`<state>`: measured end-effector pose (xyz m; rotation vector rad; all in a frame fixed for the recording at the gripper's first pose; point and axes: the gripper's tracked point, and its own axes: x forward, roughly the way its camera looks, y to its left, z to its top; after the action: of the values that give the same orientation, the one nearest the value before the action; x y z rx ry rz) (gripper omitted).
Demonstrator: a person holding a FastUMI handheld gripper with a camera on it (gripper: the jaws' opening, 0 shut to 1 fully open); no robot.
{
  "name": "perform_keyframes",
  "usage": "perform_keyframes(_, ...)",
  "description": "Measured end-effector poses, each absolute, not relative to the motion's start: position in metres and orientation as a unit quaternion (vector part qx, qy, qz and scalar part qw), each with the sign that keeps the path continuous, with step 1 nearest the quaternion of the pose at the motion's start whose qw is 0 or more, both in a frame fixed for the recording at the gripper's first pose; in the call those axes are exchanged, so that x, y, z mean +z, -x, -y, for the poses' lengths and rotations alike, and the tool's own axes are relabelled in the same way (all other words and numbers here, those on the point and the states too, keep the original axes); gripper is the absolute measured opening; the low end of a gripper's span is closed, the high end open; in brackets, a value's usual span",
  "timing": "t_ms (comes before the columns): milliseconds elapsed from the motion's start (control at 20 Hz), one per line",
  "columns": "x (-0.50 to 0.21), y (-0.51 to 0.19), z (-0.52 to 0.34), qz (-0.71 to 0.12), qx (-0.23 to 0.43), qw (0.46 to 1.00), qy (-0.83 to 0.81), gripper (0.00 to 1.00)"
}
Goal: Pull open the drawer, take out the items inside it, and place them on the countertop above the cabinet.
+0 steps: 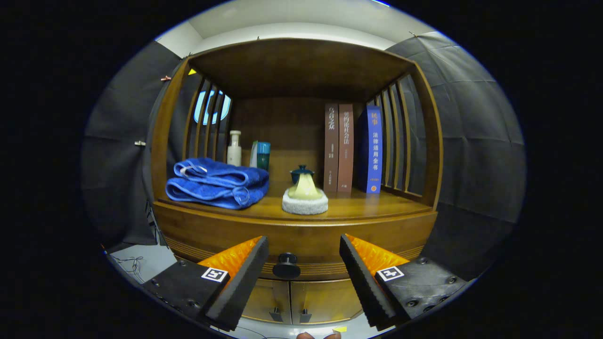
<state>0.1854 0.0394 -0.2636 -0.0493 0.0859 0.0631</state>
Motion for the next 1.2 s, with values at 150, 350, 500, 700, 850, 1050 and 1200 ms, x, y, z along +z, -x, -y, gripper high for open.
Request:
perform_keyframes(150, -0.22, -0.163, -0.039, -0.027, 0.039, 0.999, 0.021, 0.99)
perform_keyframes(350, -0.149, -0.132, -0.029, 0.0, 0.027, 0.999, 0.035, 0.99)
perform_keyframes(500, -0.103, -0.109, -0.037, 0.01, 0.04, 0.999, 0.028, 0.98)
perform_keyframes(700, -0.063, -0.078, -0.04, -0.013, 0.053, 0.998, 0.039, 0.98)
perform_keyframes(850, -0.043, -0.059, -0.042, -0.028, 0.047, 0.998, 0.022, 0.98)
perform_keyframes(1050, -0.017, -0.03, -0.038, -0.04, 0.036, 0.999, -0.004, 0.99)
perform_keyframes(1200, 0.001, -0.011, -0.042, -0.022, 0.032, 0.999, -0.007, 0.98)
